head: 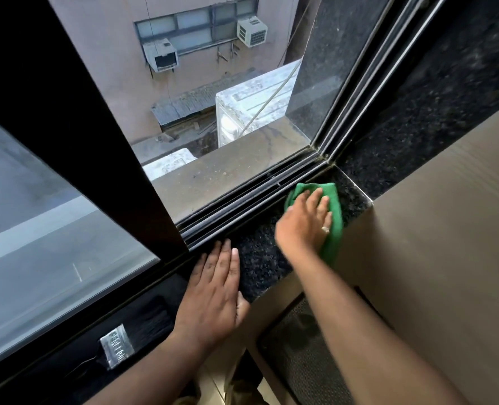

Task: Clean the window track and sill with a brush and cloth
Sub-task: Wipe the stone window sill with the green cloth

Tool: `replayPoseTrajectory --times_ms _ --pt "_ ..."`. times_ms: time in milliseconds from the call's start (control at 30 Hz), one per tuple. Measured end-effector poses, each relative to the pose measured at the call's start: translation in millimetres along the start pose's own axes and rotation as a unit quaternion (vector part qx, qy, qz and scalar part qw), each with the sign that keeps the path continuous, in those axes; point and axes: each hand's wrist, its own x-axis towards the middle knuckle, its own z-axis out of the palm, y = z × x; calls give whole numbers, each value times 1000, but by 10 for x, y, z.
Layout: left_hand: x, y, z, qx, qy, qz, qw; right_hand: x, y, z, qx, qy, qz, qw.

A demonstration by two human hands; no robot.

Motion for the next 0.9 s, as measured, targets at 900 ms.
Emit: replayPoseTrajectory --times_ms 900 --pt "21 -32 37 7 -6 79 997 -25 694 -213 -67 -83 -346 932"
